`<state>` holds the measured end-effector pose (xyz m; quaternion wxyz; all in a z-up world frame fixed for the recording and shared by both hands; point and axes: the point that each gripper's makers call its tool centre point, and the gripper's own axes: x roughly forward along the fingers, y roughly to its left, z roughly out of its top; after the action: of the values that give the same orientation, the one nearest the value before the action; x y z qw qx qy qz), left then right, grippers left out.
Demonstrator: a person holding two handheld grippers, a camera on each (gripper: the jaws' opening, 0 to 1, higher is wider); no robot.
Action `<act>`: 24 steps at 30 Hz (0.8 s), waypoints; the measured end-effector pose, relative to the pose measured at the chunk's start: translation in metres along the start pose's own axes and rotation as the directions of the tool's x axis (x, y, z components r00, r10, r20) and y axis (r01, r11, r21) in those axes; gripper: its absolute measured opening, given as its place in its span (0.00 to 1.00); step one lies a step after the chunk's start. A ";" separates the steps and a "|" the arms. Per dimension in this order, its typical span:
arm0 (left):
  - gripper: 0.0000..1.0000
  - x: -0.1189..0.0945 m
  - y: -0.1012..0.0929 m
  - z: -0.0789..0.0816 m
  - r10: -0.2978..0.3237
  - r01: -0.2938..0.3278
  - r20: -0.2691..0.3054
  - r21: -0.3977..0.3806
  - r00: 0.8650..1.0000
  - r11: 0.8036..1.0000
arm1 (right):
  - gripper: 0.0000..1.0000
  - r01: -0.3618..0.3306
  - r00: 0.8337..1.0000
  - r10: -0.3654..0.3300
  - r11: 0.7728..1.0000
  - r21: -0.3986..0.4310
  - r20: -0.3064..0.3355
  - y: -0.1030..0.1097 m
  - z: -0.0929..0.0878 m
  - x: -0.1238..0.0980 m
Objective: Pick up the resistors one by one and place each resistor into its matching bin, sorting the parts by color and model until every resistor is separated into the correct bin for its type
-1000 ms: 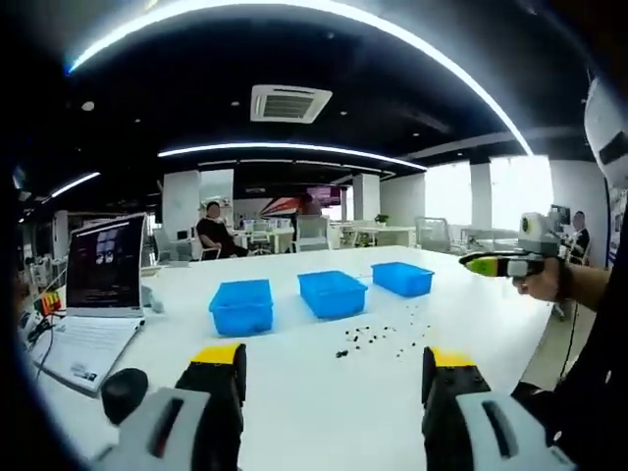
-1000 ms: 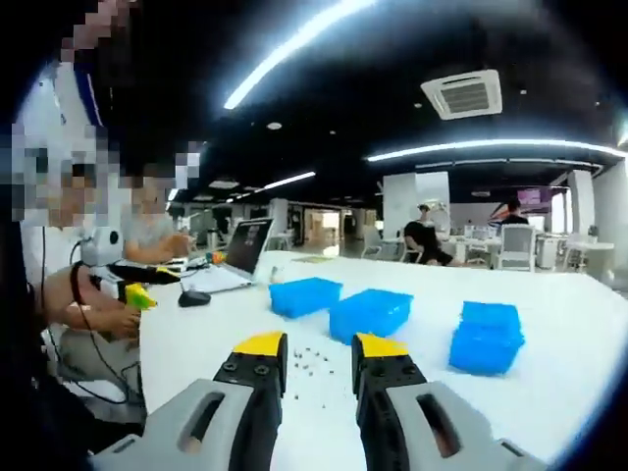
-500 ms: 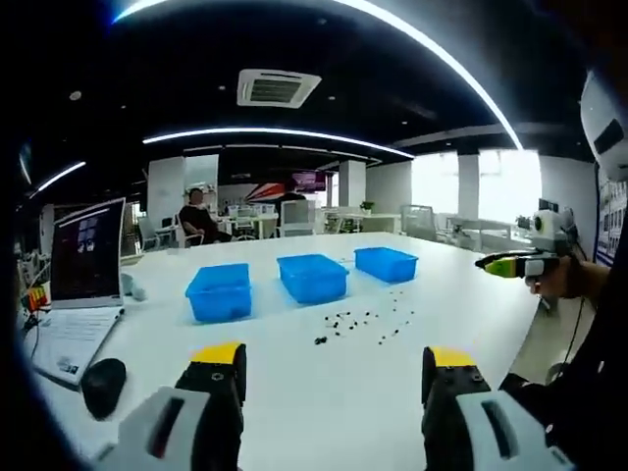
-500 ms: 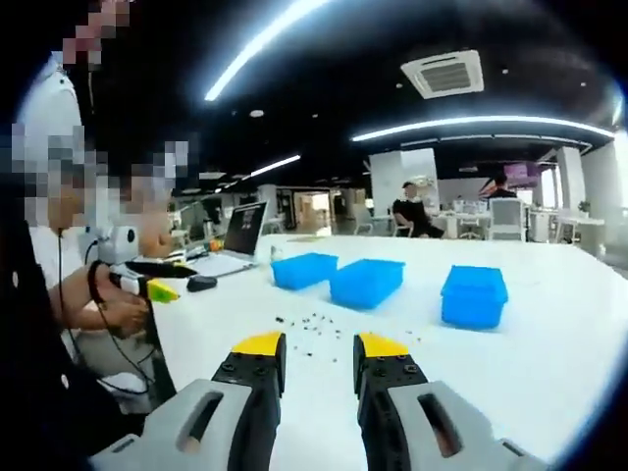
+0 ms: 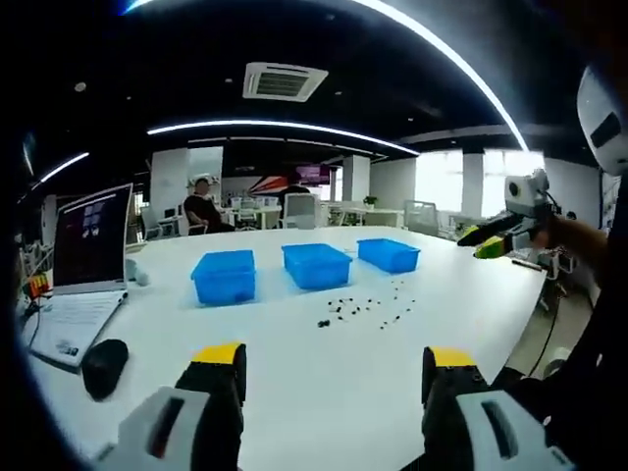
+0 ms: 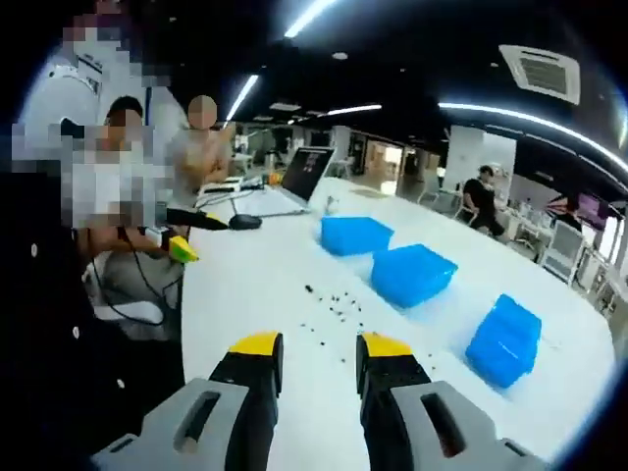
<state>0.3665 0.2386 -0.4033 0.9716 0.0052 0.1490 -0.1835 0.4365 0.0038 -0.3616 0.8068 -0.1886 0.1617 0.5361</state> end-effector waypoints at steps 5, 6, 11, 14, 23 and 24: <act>0.74 0.000 -0.002 -0.005 -0.013 0.013 -0.016 -0.001 1.000 1.000 | 0.32 -0.089 0.993 0.077 0.987 -0.136 -0.091 -0.003 0.010 0.022; 0.74 -0.001 -0.002 -0.006 -0.013 0.013 -0.017 -0.002 1.000 1.000 | 0.31 -0.110 0.990 0.095 0.983 -0.146 -0.103 -0.003 0.013 0.027; 0.74 -0.002 0.002 -0.007 -0.003 0.003 -0.017 -0.009 1.000 1.000 | 0.31 -0.208 0.971 0.169 0.946 -0.247 -0.169 -0.001 0.023 0.053; 0.74 -0.004 0.005 -0.007 0.004 -0.004 -0.016 -0.014 1.000 1.000 | 0.32 -0.292 0.950 0.239 0.906 -0.306 -0.199 0.003 0.032 0.070; 0.73 -0.009 0.009 -0.004 0.029 -0.029 0.001 -0.035 1.000 0.999 | 0.32 -0.509 0.855 0.357 0.721 -0.470 -0.376 0.013 0.039 0.126; 0.73 -0.009 0.009 -0.005 0.029 -0.029 -0.001 -0.034 1.000 0.999 | 0.32 -0.525 0.844 0.358 0.701 -0.482 -0.399 0.013 0.038 0.132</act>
<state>0.3601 0.2504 -0.4058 0.9741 -0.0092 0.1524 -0.1666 0.4756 0.1324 -0.3912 0.5266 -0.4500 0.1435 0.7068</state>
